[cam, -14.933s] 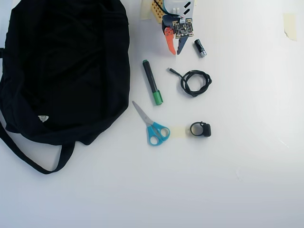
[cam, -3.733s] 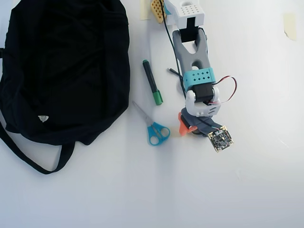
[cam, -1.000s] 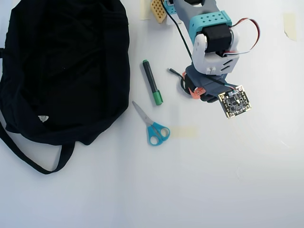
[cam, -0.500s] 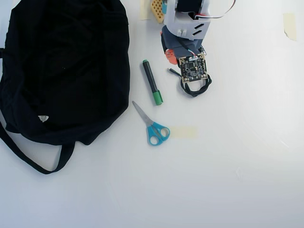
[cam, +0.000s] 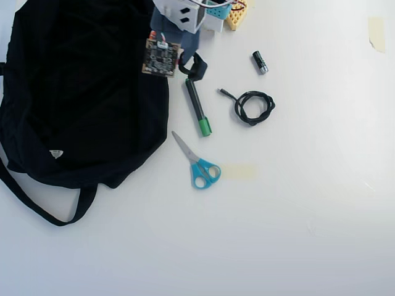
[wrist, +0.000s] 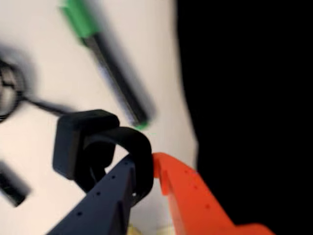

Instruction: Put the bike light into the black bag

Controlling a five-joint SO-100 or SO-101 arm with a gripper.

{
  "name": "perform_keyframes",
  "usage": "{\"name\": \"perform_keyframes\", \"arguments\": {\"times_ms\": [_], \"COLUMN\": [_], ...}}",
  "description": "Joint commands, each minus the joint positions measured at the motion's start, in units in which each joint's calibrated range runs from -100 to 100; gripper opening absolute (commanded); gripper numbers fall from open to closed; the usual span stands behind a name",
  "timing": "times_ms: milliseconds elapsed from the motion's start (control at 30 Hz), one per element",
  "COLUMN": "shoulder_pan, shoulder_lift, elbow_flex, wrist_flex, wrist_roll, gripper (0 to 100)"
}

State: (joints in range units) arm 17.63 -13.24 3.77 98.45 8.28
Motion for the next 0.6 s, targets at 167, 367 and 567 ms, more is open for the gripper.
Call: {"name": "perform_keyframes", "arguments": {"times_ms": [167, 367, 567], "shoulder_pan": [20.1, 30.7, 40.8], "shoulder_lift": [-1.3, -1.2, 12.2], "elbow_flex": [-1.0, -0.1, -0.1], "wrist_flex": [-3.8, -16.1, -30.2], "wrist_roll": [1.1, -3.2, -4.4], "gripper": [2, 2, 2]}}
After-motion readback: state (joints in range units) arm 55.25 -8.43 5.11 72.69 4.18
